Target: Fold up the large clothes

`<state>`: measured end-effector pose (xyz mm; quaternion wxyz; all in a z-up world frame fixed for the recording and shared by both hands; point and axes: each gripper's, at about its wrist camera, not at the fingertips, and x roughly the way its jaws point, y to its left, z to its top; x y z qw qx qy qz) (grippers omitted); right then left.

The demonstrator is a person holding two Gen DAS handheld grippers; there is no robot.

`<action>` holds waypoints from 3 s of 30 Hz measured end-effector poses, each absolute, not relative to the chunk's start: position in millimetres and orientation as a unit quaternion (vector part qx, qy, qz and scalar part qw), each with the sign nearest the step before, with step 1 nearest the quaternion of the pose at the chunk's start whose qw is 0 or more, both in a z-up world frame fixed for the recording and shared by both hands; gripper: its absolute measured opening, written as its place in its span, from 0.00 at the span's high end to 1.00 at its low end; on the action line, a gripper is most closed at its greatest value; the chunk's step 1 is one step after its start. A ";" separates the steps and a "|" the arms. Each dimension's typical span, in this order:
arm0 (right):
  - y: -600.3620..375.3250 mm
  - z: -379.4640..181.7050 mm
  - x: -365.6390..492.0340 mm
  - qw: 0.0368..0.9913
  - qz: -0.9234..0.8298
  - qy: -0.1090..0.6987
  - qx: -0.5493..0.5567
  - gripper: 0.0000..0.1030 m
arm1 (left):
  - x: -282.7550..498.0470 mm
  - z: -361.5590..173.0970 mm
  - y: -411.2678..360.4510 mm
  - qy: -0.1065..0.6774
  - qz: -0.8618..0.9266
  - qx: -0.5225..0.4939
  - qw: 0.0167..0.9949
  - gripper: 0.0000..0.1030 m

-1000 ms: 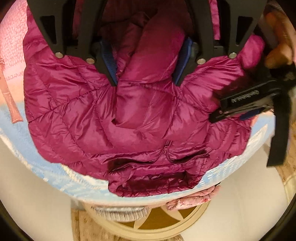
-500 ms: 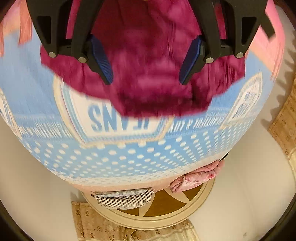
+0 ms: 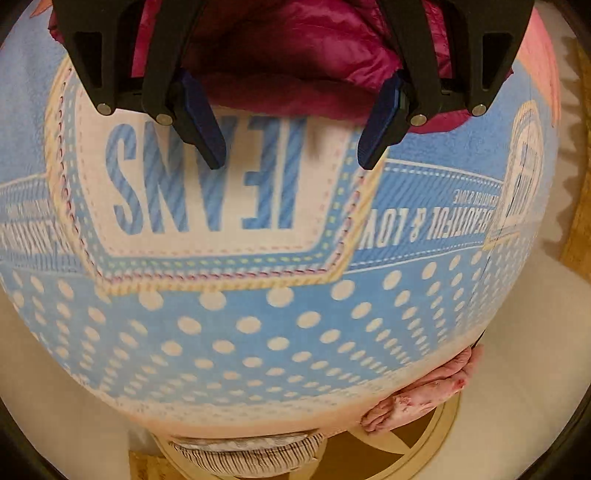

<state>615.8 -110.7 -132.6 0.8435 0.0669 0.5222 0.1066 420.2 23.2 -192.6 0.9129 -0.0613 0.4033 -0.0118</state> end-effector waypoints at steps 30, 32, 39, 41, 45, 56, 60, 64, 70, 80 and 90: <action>-117.3 -189.7 530.8 0.856 0.176 0.485 -0.028 0.28 | 563.4 -88.6 -13.8 0.331 0.036 0.058 0.941 0.00; -117.6 -192.2 525.4 0.864 0.183 0.467 -0.040 0.28 | 587.8 -110.1 -26.1 0.351 0.065 0.097 0.929 0.00; -131.1 -196.9 514.7 0.880 0.211 0.425 -0.021 0.28 | 585.3 -196.5 -18.8 0.425 0.093 0.130 0.891 0.00; -136.2 -196.6 514.9 0.880 0.219 0.421 -0.003 0.27 | 578.1 -200.6 -12.9 0.419 0.089 0.113 0.897 0.00; -138.2 -190.2 511.5 0.882 0.217 0.418 0.008 0.27 | 579.7 -205.8 -7.7 0.416 0.089 0.092 0.900 0.00; -141.3 -186.6 526.9 0.889 0.135 0.436 0.034 0.28 | 569.0 -173.3 -8.7 0.396 0.078 0.065 0.912 0.00; -136.5 -195.3 520.4 0.897 0.138 0.419 0.007 0.28 | 568.6 -152.0 -19.1 0.375 0.047 0.021 0.925 0.00; -133.2 -197.7 520.2 0.898 0.133 0.419 -0.006 0.28 | 592.7 -200.7 -24.0 0.438 0.089 0.072 0.892 0.00; -133.7 -198.9 517.1 0.900 0.135 0.415 -0.005 0.27 | 590.4 -212.9 -13.8 0.436 0.073 0.032 0.896 0.00; -128.8 -200.9 520.1 0.899 0.126 0.419 -0.020 0.27 | 590.4 -215.8 -16.5 0.432 0.075 0.037 0.898 0.00; -125.6 -202.6 520.9 0.899 0.119 0.420 -0.033 0.26 | 590.9 -217.0 -17.7 0.432 0.074 0.037 0.898 0.00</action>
